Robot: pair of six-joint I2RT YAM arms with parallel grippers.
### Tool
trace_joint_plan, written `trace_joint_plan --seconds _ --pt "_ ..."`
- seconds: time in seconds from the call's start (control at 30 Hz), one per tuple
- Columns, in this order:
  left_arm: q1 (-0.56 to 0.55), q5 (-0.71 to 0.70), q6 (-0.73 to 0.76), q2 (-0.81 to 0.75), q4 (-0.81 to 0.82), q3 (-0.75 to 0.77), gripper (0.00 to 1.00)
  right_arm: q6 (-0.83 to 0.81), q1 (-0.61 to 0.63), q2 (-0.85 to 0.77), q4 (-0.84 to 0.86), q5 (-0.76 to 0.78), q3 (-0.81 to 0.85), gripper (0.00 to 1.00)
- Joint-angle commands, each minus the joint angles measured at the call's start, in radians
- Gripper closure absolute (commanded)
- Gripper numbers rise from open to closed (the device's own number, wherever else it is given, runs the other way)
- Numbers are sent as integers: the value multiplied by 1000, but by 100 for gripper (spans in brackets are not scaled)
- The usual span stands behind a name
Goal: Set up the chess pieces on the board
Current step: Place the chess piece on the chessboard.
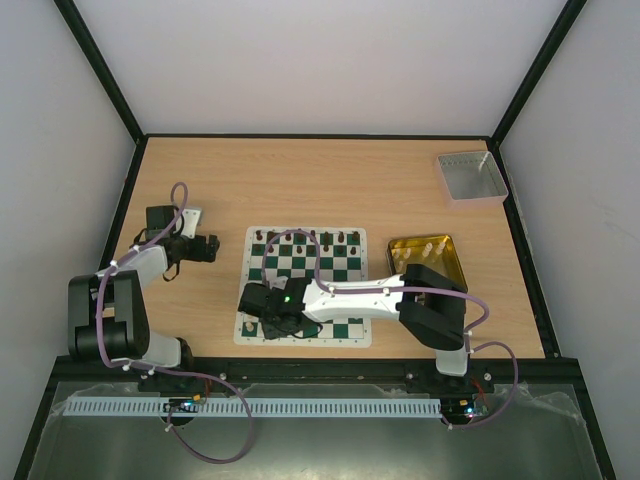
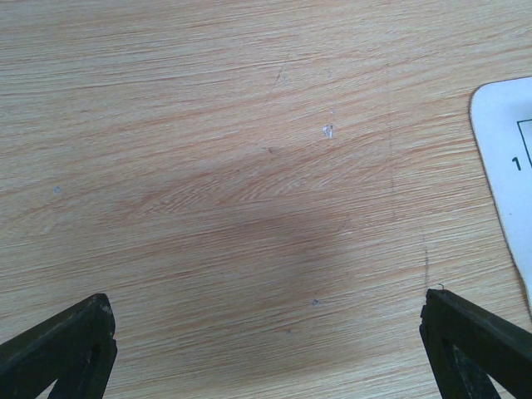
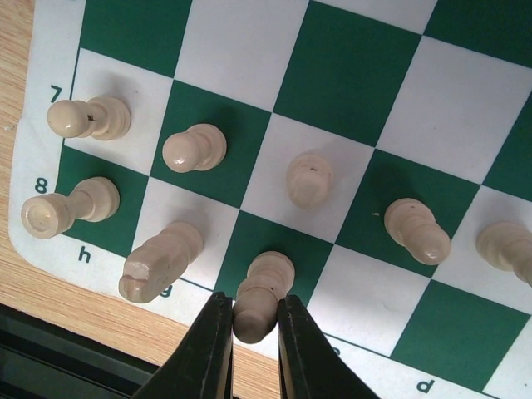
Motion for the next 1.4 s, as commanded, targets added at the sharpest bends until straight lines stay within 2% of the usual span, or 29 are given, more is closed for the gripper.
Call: trace_joint_plan --seconds 0.0,0.33,0.67,0.83,1.37 --pt "4 11 8 -7 0 -3 0 -4 -7 23 3 2 -6 88" --pt "4 11 8 -8 0 -3 1 -1 -7 13 21 -14 -24 84" --pt "3 11 8 -8 1 -3 1 5 -7 5 26 -18 -37 74" --pt "4 11 9 -8 1 -4 1 8 -7 -6 27 -8 -39 72" --pt "5 11 8 -5 0 -1 1 -22 -12 -132 -52 44 19 66"
